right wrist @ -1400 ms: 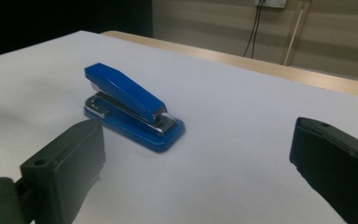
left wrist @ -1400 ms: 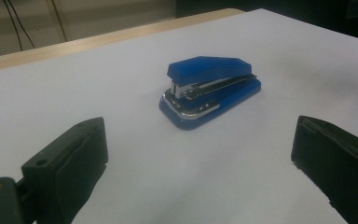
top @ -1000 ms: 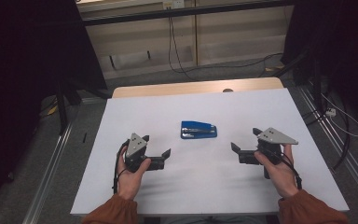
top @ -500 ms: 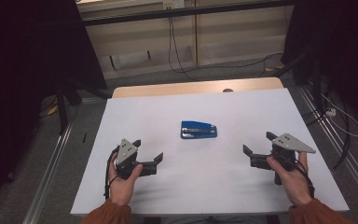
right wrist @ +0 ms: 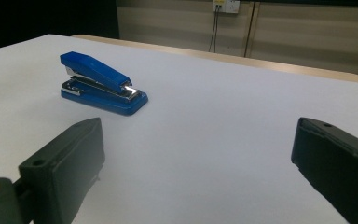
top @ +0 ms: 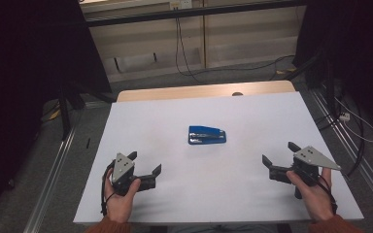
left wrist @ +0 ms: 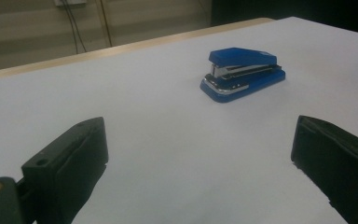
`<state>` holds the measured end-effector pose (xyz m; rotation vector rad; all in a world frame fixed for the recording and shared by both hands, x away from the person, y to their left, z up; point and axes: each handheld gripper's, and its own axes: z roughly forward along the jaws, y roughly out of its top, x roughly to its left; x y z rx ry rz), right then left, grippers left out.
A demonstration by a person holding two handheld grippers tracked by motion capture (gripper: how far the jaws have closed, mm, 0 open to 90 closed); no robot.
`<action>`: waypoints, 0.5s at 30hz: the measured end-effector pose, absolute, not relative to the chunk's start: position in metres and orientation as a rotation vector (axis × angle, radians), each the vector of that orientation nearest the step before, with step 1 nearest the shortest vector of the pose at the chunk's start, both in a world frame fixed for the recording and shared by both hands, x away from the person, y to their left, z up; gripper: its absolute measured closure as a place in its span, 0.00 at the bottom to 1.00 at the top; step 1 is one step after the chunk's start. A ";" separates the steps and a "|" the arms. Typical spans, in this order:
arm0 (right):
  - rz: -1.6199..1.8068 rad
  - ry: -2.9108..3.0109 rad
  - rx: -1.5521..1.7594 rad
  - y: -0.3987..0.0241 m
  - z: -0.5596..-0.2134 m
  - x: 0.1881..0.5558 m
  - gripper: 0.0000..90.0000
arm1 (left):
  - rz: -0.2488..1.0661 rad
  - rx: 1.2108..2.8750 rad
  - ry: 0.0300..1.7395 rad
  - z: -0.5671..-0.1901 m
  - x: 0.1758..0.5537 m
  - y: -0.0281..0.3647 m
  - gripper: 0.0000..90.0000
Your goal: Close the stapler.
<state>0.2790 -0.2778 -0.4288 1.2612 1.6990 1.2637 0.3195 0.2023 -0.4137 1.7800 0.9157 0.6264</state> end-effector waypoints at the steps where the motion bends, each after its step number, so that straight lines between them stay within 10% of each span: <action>1: 1.264 1.698 1.266 -0.279 -0.429 0.277 0.03 | 0.635 1.789 0.918 -0.413 0.318 0.204 0.04; 15: 1.256 1.676 1.263 -0.286 -0.434 0.260 0.02 | 0.651 1.766 0.955 -0.416 0.301 0.223 0.04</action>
